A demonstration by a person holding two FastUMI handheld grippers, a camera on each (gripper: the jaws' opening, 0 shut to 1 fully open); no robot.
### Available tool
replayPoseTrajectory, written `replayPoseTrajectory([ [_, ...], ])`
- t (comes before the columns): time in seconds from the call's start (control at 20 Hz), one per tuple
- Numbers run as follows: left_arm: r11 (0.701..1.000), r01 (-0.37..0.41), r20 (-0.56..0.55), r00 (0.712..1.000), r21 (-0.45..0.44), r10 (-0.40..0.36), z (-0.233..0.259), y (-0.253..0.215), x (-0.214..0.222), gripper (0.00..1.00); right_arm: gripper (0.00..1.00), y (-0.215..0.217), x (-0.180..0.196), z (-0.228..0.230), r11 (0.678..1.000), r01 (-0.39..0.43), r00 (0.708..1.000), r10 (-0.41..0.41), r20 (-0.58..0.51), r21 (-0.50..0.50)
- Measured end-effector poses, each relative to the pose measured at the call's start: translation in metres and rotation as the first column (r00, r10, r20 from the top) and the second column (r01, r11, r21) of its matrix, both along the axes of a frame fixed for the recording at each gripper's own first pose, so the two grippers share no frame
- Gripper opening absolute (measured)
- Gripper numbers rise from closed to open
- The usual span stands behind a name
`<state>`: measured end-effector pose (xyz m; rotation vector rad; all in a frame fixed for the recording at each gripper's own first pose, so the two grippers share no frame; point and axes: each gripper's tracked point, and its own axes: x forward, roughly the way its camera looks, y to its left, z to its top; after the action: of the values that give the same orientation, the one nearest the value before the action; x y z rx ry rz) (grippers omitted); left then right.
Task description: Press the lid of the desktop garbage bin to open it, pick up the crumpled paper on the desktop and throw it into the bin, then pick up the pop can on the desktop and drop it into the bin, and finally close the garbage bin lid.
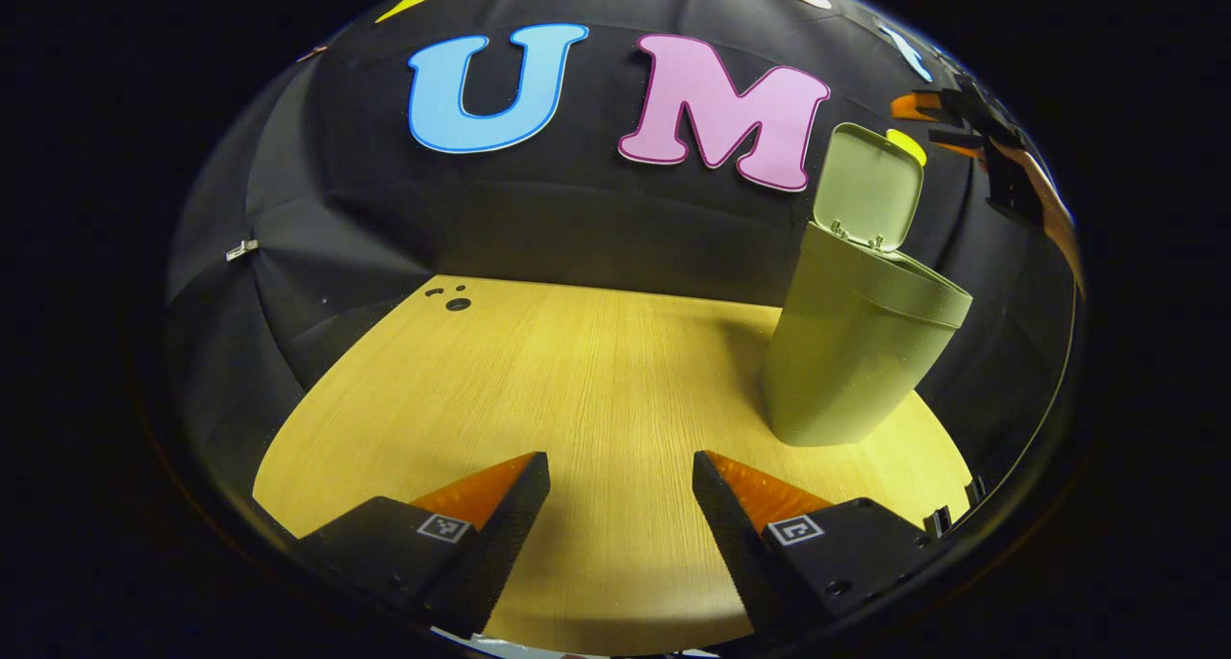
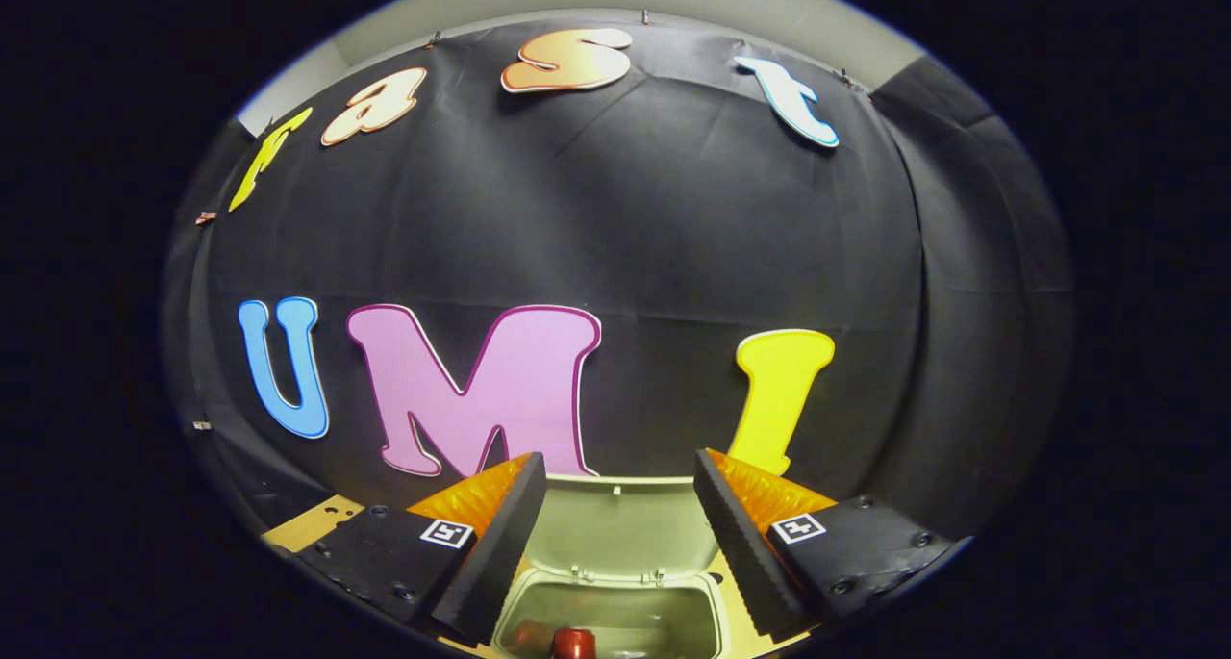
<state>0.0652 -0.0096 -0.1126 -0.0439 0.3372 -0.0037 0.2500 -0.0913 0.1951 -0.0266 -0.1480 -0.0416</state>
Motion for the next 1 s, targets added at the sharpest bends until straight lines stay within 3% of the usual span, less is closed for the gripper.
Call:
replayPoseTrajectory([
  [0.35, 0.999, -0.037, -0.008, 0.999, -0.006, 0.037, -0.003, 0.008, -0.005, 0.96, 0.96, 0.005, 0.048, -0.006, 0.999, 0.006, 1.000, -0.006, -0.026, 0.032],
  [0.7, 0.992, -0.123, -0.019, 0.992, 0.004, 0.123, 0.000, 0.017, -0.013, 0.96, 0.96, -0.026, 0.087, -0.015, 0.993, 0.034, 0.996, -0.024, -0.086, 0.110],
  [1.0, 0.975, -0.220, 0.017, 0.975, -0.024, 0.221, 0.022, 0.007, -0.026, 0.96, 0.98, -0.020, 0.083, -0.024, 1.000, 0.009, 0.994, -0.006, -0.108, 0.029],
])
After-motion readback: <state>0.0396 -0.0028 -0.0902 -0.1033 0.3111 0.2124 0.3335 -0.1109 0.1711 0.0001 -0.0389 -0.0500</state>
